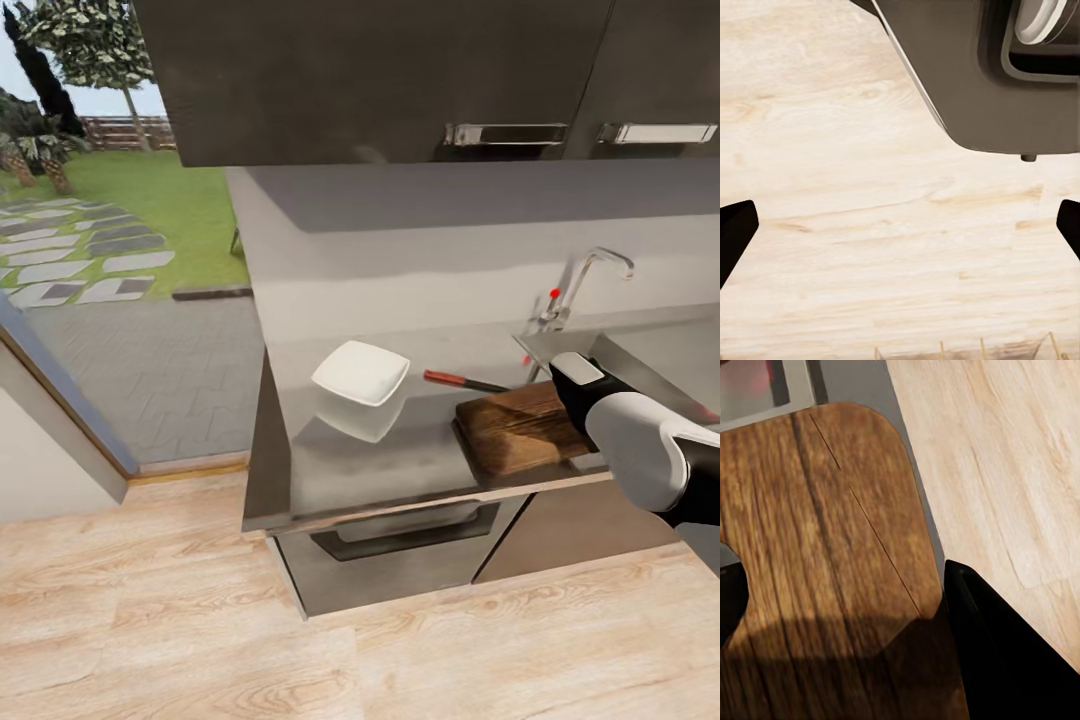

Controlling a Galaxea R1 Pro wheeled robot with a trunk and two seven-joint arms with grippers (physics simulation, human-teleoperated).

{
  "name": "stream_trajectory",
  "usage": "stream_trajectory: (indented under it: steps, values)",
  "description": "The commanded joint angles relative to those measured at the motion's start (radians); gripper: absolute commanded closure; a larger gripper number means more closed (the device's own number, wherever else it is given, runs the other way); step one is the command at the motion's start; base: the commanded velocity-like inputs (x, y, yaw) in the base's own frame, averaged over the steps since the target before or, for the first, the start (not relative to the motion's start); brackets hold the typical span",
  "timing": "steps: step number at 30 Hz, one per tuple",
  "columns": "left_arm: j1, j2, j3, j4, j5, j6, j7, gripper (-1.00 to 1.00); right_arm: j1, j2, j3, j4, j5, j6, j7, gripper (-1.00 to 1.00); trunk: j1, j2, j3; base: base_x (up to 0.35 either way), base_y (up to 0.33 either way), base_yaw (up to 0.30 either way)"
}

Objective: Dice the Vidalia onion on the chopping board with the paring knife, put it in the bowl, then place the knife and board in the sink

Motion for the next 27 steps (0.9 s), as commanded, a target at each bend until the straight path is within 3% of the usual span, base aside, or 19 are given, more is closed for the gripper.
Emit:
stream_trajectory:
  steps: [1,13,15,19,21,27]
  values:
    - [0.001,0.000,0.000,-0.001,0.000,-0.001,-0.001,-1.00,-0.001,0.000,-0.001,0.000,-0.004,-0.013,0.000,1.00,0.000,-0.001,-0.001,0.025,0.018,0.000]
    - [0.001,-0.001,0.000,-0.001,0.003,-0.001,-0.001,-1.00,-0.001,-0.015,-0.002,0.027,-0.005,-0.013,0.005,1.00,0.000,-0.001,-0.001,0.004,0.003,0.000]
    - [0.001,-0.001,0.000,-0.001,0.003,-0.001,-0.001,-1.00,-0.001,-0.017,-0.003,0.033,-0.008,-0.012,0.030,1.00,0.000,-0.001,-0.001,0.000,0.000,0.000]
    - [0.001,-0.001,0.000,-0.001,0.003,-0.001,-0.001,-1.00,-0.001,-0.018,-0.003,0.057,-0.078,-0.011,0.074,1.00,0.000,-0.001,-0.001,0.000,0.000,0.000]
    - [0.001,-0.001,0.000,-0.001,0.003,-0.001,0.000,-1.00,-0.001,-0.018,-0.001,0.069,-0.152,-0.010,0.128,1.00,0.000,-0.001,-0.001,0.000,0.000,0.000]
    - [0.001,-0.001,0.000,0.000,0.003,0.000,0.000,-1.00,-0.001,-0.018,-0.001,0.073,-0.172,-0.011,0.144,1.00,0.000,-0.001,-0.001,0.000,0.000,0.000]
